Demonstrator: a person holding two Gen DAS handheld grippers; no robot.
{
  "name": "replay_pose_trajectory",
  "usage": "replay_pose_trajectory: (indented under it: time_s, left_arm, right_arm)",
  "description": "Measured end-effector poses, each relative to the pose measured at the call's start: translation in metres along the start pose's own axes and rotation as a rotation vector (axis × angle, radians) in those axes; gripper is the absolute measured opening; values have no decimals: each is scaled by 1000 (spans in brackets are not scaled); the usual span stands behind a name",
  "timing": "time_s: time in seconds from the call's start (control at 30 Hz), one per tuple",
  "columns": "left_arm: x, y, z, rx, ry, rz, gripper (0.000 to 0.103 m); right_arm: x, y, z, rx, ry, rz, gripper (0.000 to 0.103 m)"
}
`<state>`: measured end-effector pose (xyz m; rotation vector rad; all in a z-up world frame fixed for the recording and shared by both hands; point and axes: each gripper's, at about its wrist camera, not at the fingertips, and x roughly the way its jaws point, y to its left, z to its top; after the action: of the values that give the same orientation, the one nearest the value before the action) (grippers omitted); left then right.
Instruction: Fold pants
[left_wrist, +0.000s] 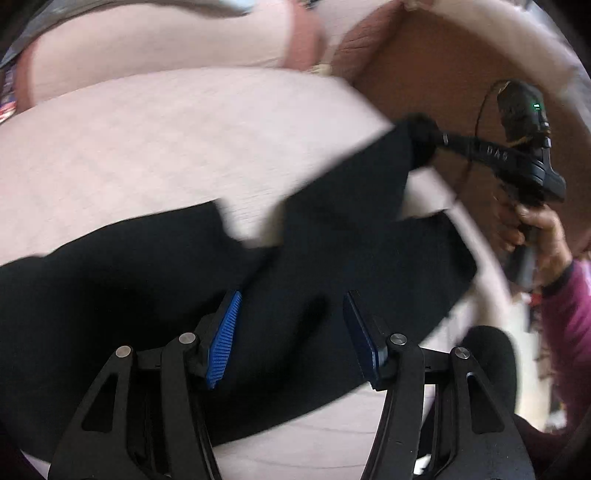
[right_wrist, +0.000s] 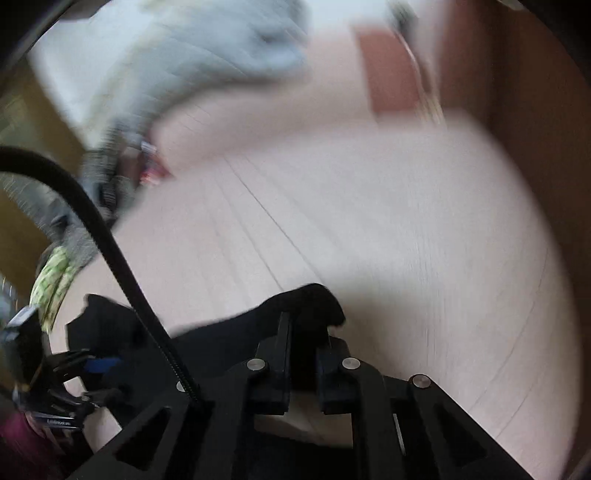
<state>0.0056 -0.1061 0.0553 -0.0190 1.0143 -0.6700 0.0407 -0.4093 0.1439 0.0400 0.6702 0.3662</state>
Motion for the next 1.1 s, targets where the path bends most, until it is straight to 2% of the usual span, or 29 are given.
replay_pose_trajectory:
  time_s: [0.07, 0.1, 0.13, 0.17, 0.2, 0.23, 0.27, 0.3, 0.4, 0.5, 0.57, 0.7, 0.77, 0.83, 0.87, 0.9, 0.97, 1.03, 1.1]
  left_arm:
    - [1, -14, -5, 70, -8, -12, 56]
    - [4, -22, -11, 114, -2, 2, 56]
    - [6, -25, -16, 145, 8, 12, 56]
    - [10, -29, -20, 164, 17, 19, 56]
    - [12, -32, -26, 182, 17, 29, 56]
    - [11, -34, -30, 197, 4, 37, 56]
    - [10, -36, -32, 208, -1, 37, 56]
    - [10, -38, -33, 212, 4, 31, 56]
    - [10, -34, -29, 190, 14, 22, 56]
    - [8, -24, -29, 156, 16, 2, 56]
    - [8, -22, -29, 134, 12, -12, 56]
    - [9, -17, -27, 90, 2, -43, 56]
    - [9, -14, -26, 81, 2, -54, 56]
    - [7, -12, -27, 75, 1, -64, 56]
    - [7, -11, -27, 71, 2, -64, 56]
    - [7, -11, -25, 69, -2, -61, 56]
    - [5, -11, -22, 75, -11, -43, 53]
    - [2, -12, -13, 79, -40, -6, 40]
    - [-7, -16, -5, 55, -98, -6, 40]
  right_arm:
    - [-34, 15, -5, -140, -97, -7, 10]
    - [-48, 19, -16, -228, -111, -51, 15]
    - [-52, 18, -25, -270, -89, -102, 24]
    - [-53, 12, -37, -293, -42, -185, 53]
    - [-52, -1, -50, -280, 17, -284, 73]
    - [-50, -16, -63, -236, 90, -358, 74]
    - [-50, -30, -72, -167, 145, -368, 71]
    - [-54, -38, -74, -111, 148, -332, 69]
    - [-64, -43, -61, 18, 47, -205, 69]
    - [-41, -34, -33, 71, 28, -96, 69]
    - [-10, -30, -16, 53, 72, -65, 69]
    - [70, -6, 8, -61, 216, -33, 69]
    - [111, 1, 8, -142, 299, -77, 67]
    - [137, 4, 1, -179, 371, -104, 31]
    - [141, 5, 0, -179, 373, -102, 17]
    - [136, 10, 4, -185, 346, -106, 6]
    - [114, 22, 20, -220, 260, -121, 6]
    - [82, 28, 36, -213, 148, -116, 5]
    - [26, 26, 50, -177, 2, -102, 5]
